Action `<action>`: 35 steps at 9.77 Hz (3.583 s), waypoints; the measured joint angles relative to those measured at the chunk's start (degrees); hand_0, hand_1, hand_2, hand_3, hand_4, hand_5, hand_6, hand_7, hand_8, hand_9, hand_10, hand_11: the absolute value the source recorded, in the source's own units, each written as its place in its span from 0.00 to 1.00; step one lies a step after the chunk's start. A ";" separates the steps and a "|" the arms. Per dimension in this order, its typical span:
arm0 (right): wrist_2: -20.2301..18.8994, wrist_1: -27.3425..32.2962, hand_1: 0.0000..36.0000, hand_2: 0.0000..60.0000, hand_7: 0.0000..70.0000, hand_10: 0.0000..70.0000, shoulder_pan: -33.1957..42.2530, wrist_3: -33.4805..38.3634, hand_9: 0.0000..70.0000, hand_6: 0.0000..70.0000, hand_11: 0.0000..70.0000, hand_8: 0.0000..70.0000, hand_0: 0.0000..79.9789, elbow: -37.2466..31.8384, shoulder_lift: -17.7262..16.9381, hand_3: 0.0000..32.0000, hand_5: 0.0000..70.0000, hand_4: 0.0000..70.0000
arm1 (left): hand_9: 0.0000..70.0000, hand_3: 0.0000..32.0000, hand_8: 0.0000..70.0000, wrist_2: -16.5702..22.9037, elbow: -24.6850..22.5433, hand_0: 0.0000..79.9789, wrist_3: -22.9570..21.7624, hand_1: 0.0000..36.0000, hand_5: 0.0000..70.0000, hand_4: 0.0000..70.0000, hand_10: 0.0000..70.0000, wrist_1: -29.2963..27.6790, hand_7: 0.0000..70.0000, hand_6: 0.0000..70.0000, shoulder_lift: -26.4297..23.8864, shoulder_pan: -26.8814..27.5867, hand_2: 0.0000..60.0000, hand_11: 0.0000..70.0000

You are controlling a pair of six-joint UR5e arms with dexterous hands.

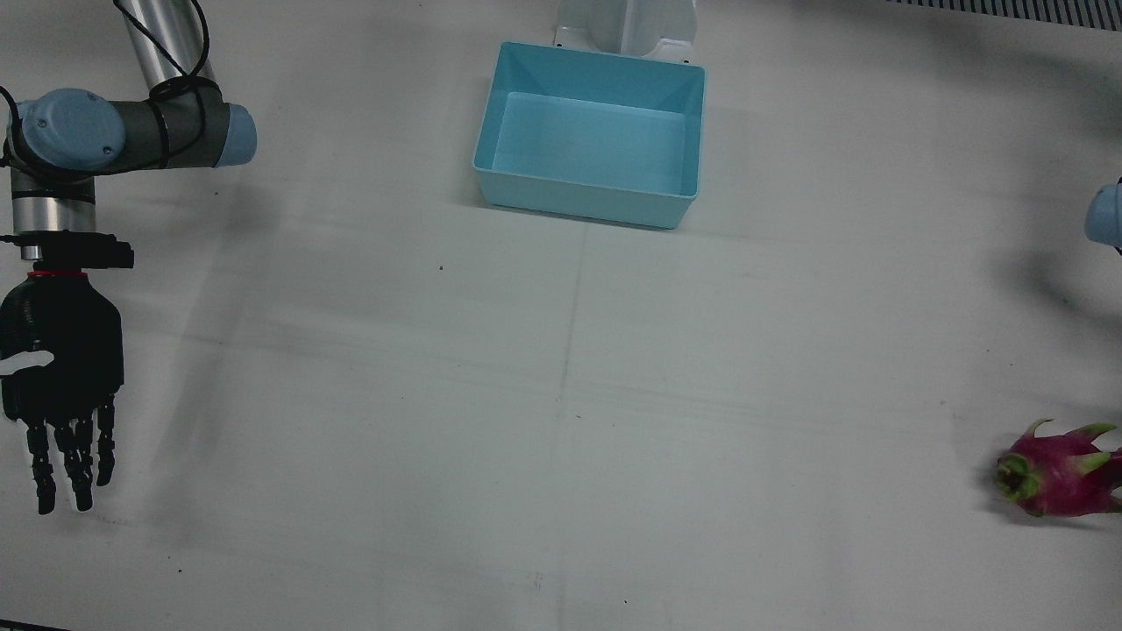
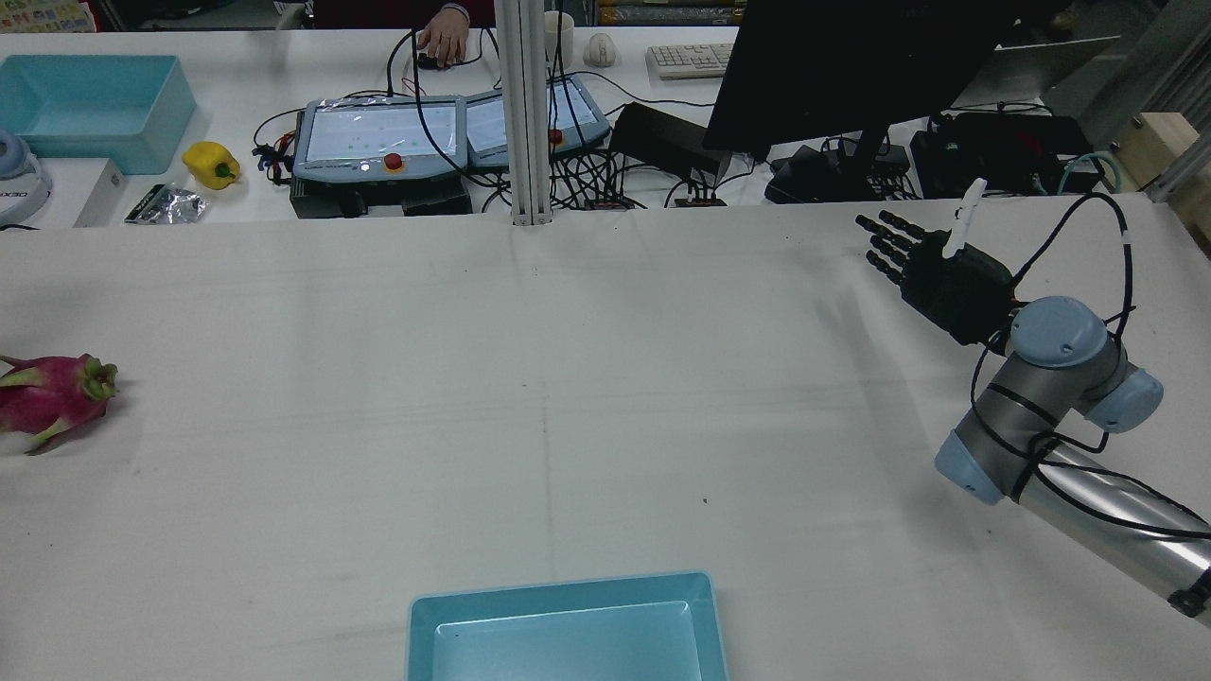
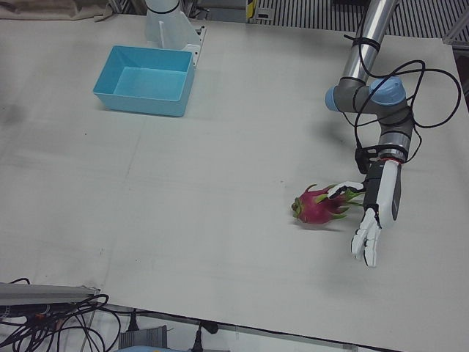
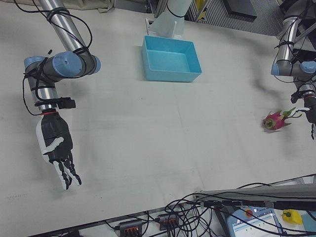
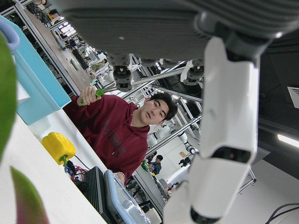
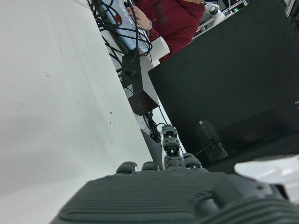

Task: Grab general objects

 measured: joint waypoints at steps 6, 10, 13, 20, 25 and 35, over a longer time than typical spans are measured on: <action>0.00 0.00 0.00 0.00 0.00 0.00 0.00 0.00 0.00 0.00 0.00 0.00 0.00 0.04 0.00 0.00 0.00 0.00 | 0.00 0.00 0.00 0.48 -3.53 1.00 -3.70 1.00 0.00 0.10 0.00 4.58 0.00 0.00 0.36 -0.50 0.46 0.00; 0.00 0.00 0.00 0.00 0.00 0.00 0.00 0.00 0.00 0.00 0.00 0.00 0.00 0.05 0.00 0.00 0.00 0.00 | 0.00 0.00 0.00 0.52 -3.77 1.00 -3.97 1.00 0.00 0.11 0.00 4.70 0.00 0.00 0.37 -0.78 0.51 0.00; 0.00 0.00 0.00 0.00 0.00 0.00 0.00 0.00 0.00 0.00 0.00 0.00 0.00 0.05 0.00 0.00 0.00 0.00 | 0.00 0.00 0.00 1.36 -4.23 1.00 -4.82 1.00 0.00 0.09 0.00 4.81 0.00 0.00 0.35 -2.64 0.48 0.00; 0.00 0.00 0.00 0.00 0.00 0.00 0.00 0.00 0.00 0.00 0.00 0.00 0.00 0.03 0.00 0.00 0.00 0.00 | 0.00 0.06 0.00 6.03 -0.62 1.00 1.62 1.00 0.00 0.19 0.00 -5.87 0.00 0.00 4.12 -6.03 0.53 0.00; 0.00 0.00 0.00 0.00 0.00 0.00 0.00 0.00 0.00 0.00 0.00 0.00 0.00 0.04 0.00 0.00 0.00 0.00 | 0.00 0.76 0.00 23.66 -9.62 0.68 8.04 0.78 0.00 0.00 0.00 5.21 0.00 0.00 -1.96 -4.58 0.49 0.00; 0.00 0.00 0.00 0.00 0.00 0.00 0.00 0.00 0.00 0.00 0.00 0.00 0.00 0.05 0.00 0.00 0.00 0.00 | 0.00 0.73 0.00 27.33 -20.62 0.68 30.32 0.81 0.00 0.00 0.00 36.24 0.00 0.00 -3.96 -7.41 0.52 0.00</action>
